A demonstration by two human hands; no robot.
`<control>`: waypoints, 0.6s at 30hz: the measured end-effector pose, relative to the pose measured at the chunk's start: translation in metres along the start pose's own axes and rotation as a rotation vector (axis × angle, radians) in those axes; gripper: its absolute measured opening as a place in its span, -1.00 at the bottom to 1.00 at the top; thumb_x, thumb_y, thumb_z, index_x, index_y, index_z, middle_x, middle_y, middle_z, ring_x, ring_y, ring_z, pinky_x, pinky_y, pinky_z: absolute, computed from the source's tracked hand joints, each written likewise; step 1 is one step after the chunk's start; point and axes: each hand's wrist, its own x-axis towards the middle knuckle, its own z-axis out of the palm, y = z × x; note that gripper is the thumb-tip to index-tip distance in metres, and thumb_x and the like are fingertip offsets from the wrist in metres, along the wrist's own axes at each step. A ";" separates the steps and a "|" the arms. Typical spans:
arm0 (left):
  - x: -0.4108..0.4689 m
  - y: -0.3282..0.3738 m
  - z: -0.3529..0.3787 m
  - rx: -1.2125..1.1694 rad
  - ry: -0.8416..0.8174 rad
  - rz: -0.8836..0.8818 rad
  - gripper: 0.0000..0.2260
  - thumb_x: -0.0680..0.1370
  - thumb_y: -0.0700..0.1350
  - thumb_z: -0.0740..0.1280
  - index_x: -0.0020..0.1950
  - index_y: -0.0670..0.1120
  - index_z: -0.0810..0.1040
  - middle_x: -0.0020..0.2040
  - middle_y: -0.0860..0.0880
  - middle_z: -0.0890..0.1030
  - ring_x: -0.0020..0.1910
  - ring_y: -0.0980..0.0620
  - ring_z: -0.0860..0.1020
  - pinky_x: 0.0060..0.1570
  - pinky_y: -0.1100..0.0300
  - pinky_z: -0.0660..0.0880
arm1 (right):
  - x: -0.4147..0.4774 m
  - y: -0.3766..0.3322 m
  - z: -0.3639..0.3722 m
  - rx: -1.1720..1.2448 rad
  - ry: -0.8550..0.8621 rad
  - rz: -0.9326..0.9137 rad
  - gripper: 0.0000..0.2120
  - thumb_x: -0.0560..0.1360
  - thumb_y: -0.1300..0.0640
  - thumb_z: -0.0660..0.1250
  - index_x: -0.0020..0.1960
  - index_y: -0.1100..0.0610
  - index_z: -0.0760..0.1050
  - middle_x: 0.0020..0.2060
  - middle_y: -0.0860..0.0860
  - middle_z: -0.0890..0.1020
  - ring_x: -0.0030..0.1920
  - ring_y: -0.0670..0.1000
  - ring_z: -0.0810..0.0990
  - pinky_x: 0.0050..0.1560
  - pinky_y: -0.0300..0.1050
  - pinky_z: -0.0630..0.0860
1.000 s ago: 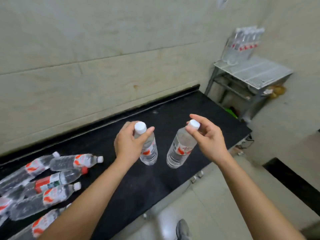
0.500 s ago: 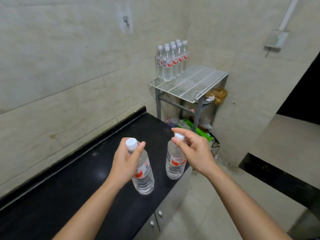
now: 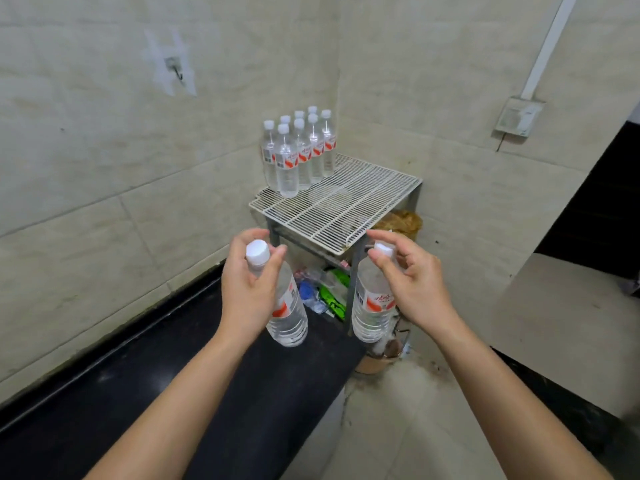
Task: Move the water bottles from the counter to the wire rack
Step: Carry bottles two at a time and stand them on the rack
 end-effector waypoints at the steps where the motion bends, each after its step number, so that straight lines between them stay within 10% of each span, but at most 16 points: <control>1: 0.015 0.000 0.009 -0.040 0.010 -0.001 -0.80 0.58 -0.14 0.41 0.05 0.16 0.51 -0.12 0.01 0.62 -0.17 0.08 0.58 -0.03 0.09 0.54 | 0.014 0.006 -0.002 0.002 0.011 -0.006 -0.77 0.62 0.08 0.36 0.25 -0.10 0.62 0.18 -0.23 0.66 0.24 -0.19 0.60 0.25 -0.01 0.57; 11: 0.184 -0.047 0.092 -0.184 0.083 0.012 -0.77 0.59 -0.23 0.38 -0.08 0.09 0.44 -0.27 0.21 0.57 -0.32 0.26 0.50 -0.26 0.33 0.49 | 0.198 0.062 0.001 0.011 0.036 -0.103 -0.73 0.62 0.02 0.34 0.21 -0.32 0.56 0.11 -0.24 0.69 0.09 -0.06 0.68 0.14 0.18 0.60; 18: 0.273 -0.076 0.145 -0.066 0.066 -0.034 -0.77 0.62 -0.23 0.31 -0.02 0.12 0.40 -0.12 0.09 0.54 -0.22 0.22 0.53 -0.17 0.22 0.50 | 0.300 0.106 0.015 0.045 -0.012 -0.110 -0.65 0.63 0.14 0.34 0.32 -0.21 0.45 0.03 -0.34 0.63 0.09 -0.22 0.63 0.17 -0.06 0.61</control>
